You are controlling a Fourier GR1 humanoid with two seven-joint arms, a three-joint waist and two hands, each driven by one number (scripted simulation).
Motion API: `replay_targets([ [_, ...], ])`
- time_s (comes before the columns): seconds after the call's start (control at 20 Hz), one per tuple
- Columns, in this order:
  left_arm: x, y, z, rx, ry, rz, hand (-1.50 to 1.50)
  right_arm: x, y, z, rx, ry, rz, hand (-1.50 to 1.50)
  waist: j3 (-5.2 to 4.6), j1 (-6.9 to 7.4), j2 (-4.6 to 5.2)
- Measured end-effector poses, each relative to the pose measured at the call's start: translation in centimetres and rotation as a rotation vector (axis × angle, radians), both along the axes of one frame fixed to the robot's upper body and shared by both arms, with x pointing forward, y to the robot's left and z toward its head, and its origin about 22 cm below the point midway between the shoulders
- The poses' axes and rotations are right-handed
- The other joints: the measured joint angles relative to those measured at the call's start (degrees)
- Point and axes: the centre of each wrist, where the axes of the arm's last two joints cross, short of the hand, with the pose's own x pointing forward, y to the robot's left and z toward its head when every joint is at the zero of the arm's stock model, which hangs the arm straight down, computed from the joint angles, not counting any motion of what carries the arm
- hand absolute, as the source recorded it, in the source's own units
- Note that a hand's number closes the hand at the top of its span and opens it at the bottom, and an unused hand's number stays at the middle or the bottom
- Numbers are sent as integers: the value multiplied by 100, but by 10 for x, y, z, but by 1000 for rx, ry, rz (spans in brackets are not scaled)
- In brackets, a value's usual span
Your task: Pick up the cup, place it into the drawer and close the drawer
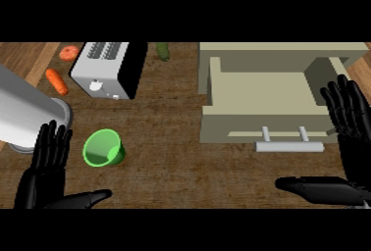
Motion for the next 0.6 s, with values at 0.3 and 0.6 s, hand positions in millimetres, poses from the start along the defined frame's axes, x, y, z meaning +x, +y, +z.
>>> replay_targets([
  [0.3, 4, 27, -39, 37, 73, 58, -150, 3, 2, -1, -2, 1, 2, -150, -2, -9, 1],
  [0.6, 7, 39, -85, 51, 124, 96, -150, 3, -5, -1, -6, 2, 6, -150, -2, -19, 2],
])
